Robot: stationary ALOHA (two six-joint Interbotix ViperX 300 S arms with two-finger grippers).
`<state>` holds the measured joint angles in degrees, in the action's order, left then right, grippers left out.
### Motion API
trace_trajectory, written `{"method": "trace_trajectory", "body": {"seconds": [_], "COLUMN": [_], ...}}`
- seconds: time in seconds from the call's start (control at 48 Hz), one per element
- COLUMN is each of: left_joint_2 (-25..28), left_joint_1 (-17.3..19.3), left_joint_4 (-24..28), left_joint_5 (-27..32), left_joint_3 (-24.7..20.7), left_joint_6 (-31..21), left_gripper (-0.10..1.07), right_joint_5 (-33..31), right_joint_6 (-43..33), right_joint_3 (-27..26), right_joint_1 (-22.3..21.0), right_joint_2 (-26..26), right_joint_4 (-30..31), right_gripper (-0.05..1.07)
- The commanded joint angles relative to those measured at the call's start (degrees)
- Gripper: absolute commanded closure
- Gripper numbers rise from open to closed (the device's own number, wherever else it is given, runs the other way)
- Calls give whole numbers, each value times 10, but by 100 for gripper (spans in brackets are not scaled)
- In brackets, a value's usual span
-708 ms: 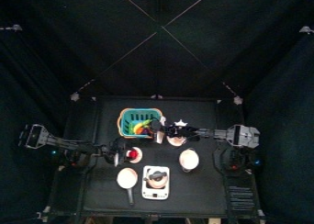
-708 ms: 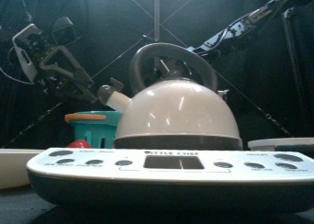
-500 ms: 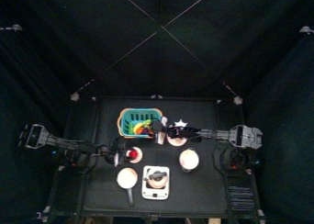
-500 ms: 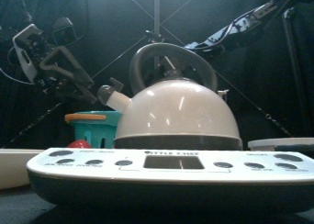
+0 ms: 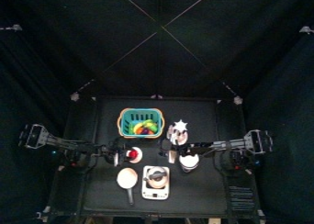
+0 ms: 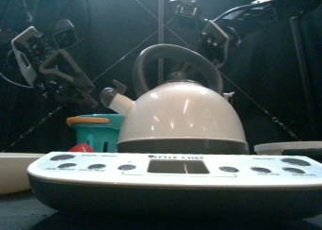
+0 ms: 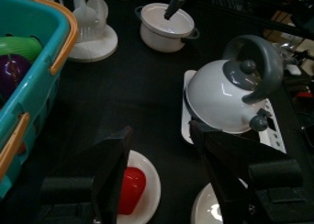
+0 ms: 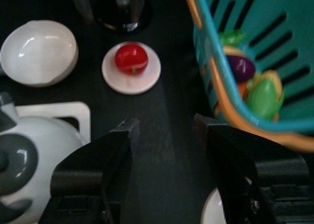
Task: Grab kettle handle
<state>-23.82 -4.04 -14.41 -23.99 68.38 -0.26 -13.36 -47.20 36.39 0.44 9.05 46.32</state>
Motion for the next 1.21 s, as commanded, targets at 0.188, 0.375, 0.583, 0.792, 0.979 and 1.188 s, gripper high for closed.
{"method": "trace_trajectory", "body": {"seconds": [0.188,0.375,0.583,0.792,0.979,1.188], "left_joint_2": [-2,-2,1,20,52,74], "left_joint_1": [1,1,-4,-33,-68,-73], "left_joint_4": [0,0,2,37,62,59], "left_joint_5": [-2,-2,-2,-2,24,110], "left_joint_3": [-8,-10,-12,-31,-84,-156], "left_joint_6": [0,1,1,2,2,1], "left_gripper": [9,9,9,8,6,-2], "right_joint_5": [-92,-134,-125,-127,-139,-139], "right_joint_6": [-1,-2,0,-2,-2,-2], "right_joint_3": [69,115,161,192,221,240], "right_joint_1": [52,70,77,81,81,81], "right_joint_2": [89,138,176,194,213,221], "right_joint_4": [-125,-183,-228,-243,-271,-287], "right_gripper": [17,17,17,17,17,17]}}
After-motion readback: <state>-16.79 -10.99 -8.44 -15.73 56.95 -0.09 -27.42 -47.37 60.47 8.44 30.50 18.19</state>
